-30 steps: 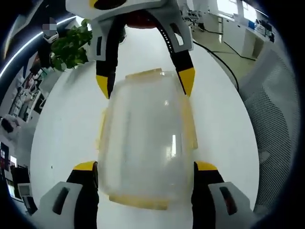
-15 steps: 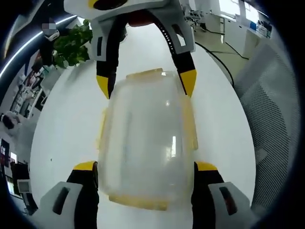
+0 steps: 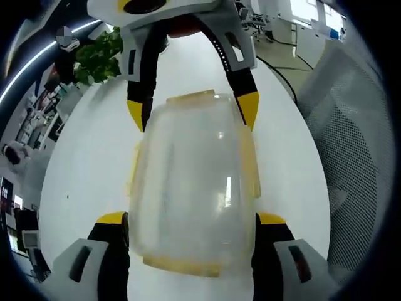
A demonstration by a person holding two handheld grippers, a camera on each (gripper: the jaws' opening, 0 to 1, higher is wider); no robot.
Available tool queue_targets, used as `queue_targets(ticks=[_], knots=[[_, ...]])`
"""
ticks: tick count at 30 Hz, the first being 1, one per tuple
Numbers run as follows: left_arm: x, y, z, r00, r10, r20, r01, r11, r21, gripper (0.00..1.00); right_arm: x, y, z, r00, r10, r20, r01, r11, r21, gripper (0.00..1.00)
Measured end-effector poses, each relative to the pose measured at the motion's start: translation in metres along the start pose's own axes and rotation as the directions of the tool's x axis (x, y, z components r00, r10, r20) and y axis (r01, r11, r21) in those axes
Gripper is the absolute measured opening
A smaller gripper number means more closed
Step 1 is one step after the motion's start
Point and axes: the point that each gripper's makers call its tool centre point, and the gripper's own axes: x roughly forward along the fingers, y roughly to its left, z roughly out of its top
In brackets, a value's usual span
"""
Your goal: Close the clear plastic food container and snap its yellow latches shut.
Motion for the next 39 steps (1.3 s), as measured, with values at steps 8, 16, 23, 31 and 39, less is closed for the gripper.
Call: queue_targets(ticks=[8,16,23,31,39], knots=[[-0.008,-0.005,-0.013,1.0,0.0,-0.005,0.0,1.0,0.0,0.81,0.008,0.006,0.013,1.0,0.014,0.002,-0.014,1.0,-0.004,0.8],[-0.016,-0.008,-0.024,1.0,0.012,-0.003,-0.012,1.0,-0.021,0.81,0.013,0.011,0.027,1.0,0.018,-0.006,-0.018,1.0,-0.024,0.8],[-0.021,-0.01,-0.031,1.0,0.024,0.004,-0.024,0.999,-0.043,0.81,0.018,0.013,0.034,1.0,0.012,-0.003,-0.012,0.999,-0.037,0.81],[-0.025,-0.012,-0.037,0.999,0.036,0.008,-0.035,0.997,-0.062,0.81,0.023,0.014,0.042,1.0,0.012,-0.003,-0.013,0.999,-0.05,0.82],[-0.029,-0.014,-0.043,0.999,0.035,0.004,-0.035,0.998,-0.059,0.81,0.027,0.018,0.05,1.0,0.018,-0.008,-0.018,0.998,-0.059,0.82]])
